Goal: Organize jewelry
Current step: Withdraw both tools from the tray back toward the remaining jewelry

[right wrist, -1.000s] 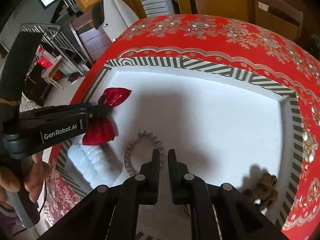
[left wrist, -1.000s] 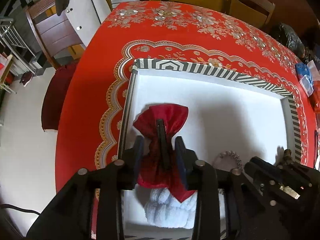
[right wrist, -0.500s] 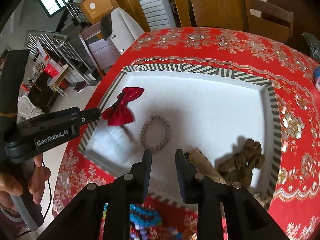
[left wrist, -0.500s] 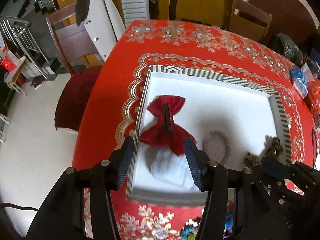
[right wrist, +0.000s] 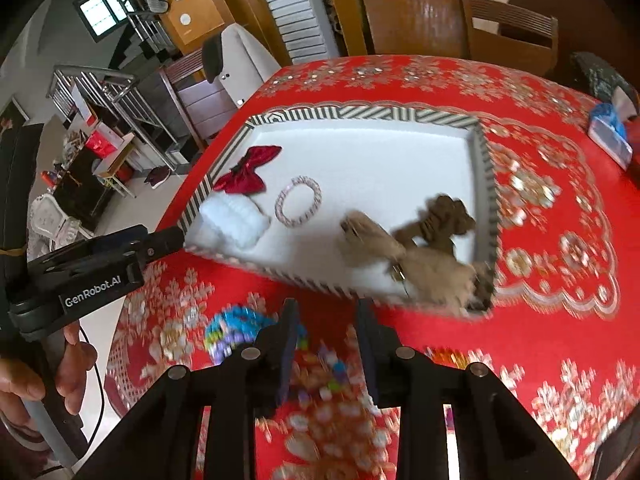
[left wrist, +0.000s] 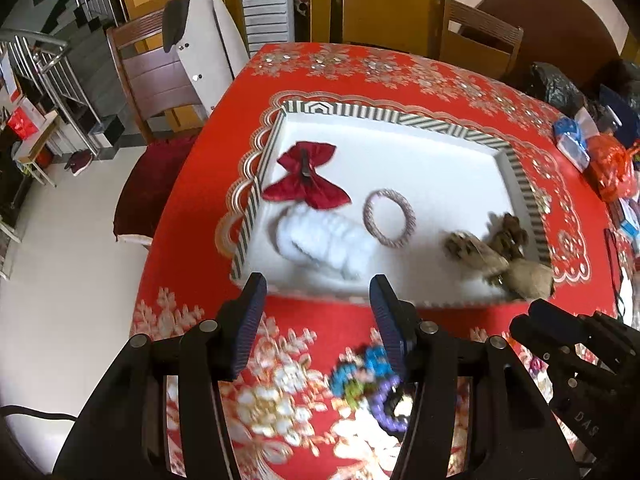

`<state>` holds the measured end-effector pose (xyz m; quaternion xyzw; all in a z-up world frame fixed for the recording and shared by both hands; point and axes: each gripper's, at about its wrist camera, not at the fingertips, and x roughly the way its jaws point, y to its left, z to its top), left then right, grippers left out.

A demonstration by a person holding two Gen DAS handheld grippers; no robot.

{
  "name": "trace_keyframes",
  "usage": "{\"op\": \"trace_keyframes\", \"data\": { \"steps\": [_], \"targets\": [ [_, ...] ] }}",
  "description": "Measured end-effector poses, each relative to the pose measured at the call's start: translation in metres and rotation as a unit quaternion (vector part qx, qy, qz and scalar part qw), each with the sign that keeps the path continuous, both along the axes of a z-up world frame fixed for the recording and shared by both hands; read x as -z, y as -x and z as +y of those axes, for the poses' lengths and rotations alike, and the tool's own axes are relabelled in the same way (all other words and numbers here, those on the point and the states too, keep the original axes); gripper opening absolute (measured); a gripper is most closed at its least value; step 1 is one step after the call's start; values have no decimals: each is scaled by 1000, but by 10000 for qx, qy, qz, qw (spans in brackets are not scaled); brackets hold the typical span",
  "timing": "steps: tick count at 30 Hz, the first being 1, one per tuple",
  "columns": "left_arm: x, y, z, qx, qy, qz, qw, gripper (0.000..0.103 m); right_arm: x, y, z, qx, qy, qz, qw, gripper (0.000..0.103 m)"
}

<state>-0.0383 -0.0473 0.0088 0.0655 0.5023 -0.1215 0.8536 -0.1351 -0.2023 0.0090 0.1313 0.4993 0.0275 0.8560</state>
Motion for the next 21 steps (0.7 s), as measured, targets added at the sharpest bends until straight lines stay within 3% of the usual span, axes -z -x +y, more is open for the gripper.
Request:
{"op": "trace_keyframes", "data": {
  "steps": [13, 21],
  "targets": [
    [-2, 58, 19, -128, 137, -10, 9998, 53, 7, 76, -26, 311, 121, 145, 9993, 31],
    [17, 84, 42, -240, 259, 318, 9989, 53, 23, 109, -45, 547, 116, 348, 9978, 31]
  ]
}}
